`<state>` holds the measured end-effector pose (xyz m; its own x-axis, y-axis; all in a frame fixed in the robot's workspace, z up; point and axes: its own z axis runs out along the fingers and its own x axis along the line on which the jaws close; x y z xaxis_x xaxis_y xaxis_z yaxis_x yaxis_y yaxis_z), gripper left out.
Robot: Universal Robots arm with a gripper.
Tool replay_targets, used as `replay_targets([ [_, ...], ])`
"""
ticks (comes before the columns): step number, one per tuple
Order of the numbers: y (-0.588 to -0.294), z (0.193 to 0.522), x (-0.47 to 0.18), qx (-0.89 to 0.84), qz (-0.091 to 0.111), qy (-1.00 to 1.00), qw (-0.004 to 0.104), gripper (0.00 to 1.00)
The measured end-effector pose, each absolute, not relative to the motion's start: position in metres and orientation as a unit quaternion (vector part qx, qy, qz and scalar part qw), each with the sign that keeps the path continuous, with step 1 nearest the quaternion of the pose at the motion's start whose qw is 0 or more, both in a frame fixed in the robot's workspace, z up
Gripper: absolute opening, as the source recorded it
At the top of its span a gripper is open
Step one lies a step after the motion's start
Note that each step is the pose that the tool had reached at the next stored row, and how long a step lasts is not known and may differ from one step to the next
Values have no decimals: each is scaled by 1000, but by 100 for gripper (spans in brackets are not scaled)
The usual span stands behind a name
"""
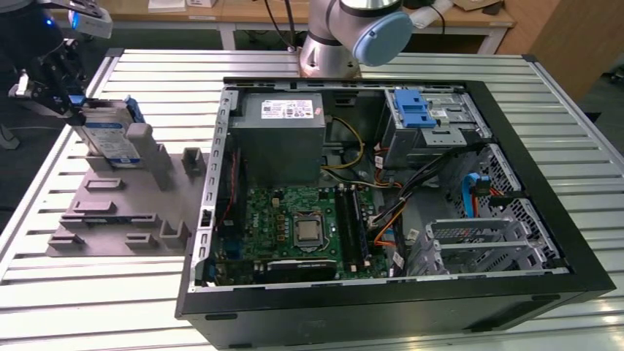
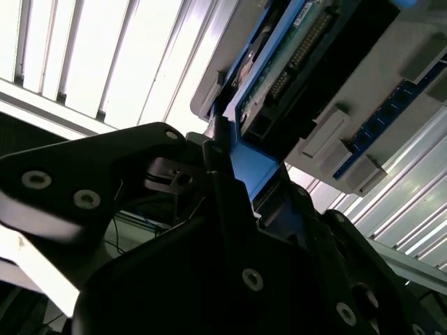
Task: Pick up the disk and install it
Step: 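Pick up the disk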
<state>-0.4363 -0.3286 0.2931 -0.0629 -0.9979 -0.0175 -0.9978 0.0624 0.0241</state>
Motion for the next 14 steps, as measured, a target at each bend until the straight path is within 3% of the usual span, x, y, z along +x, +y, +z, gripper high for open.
replay_targets([
  [14, -329, 293, -436, 692, -15, -722, 2, 37],
])
